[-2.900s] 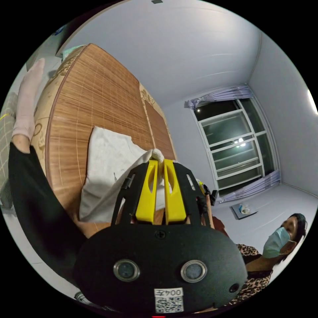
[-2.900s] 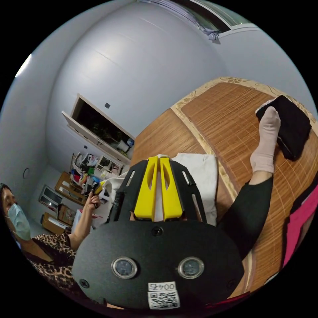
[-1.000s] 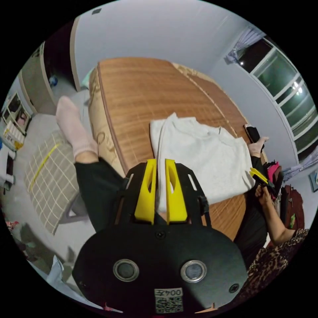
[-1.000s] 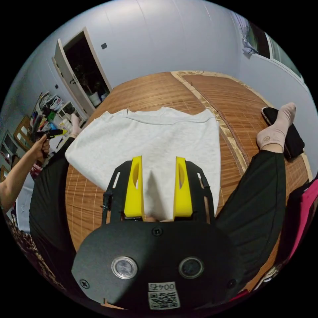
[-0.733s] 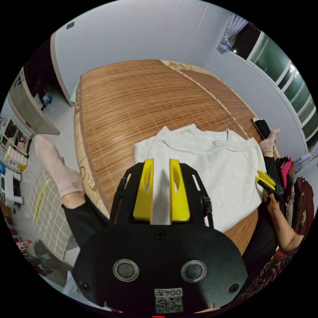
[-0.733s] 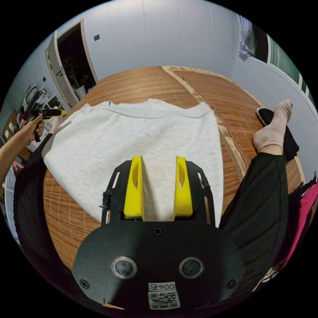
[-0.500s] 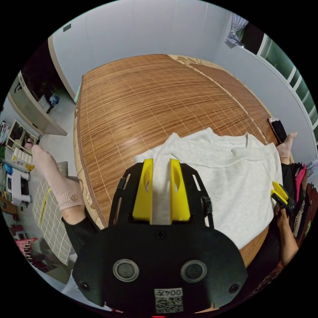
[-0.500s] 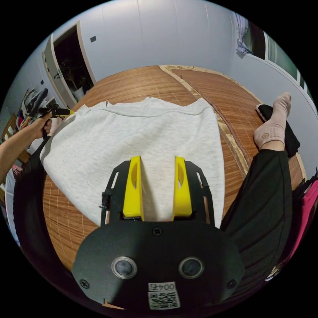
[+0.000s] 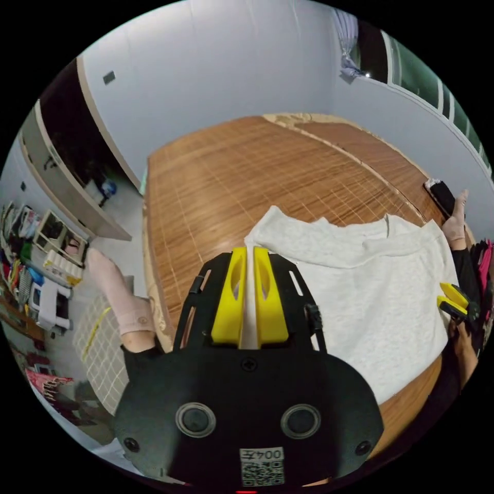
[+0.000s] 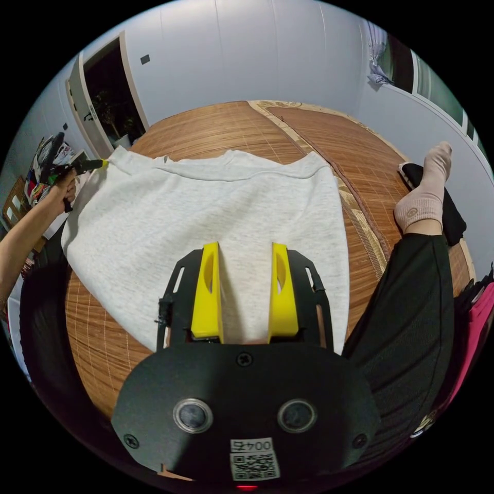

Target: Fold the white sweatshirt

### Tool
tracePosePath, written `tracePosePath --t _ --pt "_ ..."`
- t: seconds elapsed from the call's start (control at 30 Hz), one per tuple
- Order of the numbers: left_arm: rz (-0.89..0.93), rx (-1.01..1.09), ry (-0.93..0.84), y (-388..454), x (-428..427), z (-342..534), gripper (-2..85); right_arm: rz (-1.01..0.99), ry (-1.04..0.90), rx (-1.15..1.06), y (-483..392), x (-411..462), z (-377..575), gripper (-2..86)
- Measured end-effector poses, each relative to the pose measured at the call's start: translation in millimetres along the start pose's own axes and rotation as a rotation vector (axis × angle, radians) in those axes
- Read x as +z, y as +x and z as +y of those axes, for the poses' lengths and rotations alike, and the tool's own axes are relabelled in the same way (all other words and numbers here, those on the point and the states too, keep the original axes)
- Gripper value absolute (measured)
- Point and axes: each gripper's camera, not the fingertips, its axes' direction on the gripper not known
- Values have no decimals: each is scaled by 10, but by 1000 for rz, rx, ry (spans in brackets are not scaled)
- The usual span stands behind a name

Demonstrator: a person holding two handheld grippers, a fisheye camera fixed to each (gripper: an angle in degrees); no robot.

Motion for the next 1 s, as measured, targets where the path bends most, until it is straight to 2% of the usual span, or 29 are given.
tracePosePath --t 0.07,0.23,0.43,0.5,0.57,0.73,0.87,1.0 --pt "-30 -30 -35 -126 181 28 28 1 -1 -1 22 -13 -14 147" --pt "54 -171 -174 -506 816 110 30 -1 -2 -2 68 -45 -54 146" --pt "179 -245 -140 -859 992 302 41 -6 -3 3 139 -96 -129 143" --pt "257 -276 -129 -1063 921 332 50 -5 -5 3 155 -115 -156 144" --pt "269 -293 -39 -1228 600 396 61 -5 -5 3 177 -146 -195 144" --pt "303 -230 38 -1008 111 794 68 -4 -5 3 216 -216 -281 144" --pt "224 -169 -78 -691 512 1114 74 -3 -2 1 244 -287 -363 144" --pt "194 -193 -89 -746 624 1137 66 -12 5 4 282 -365 -439 139"
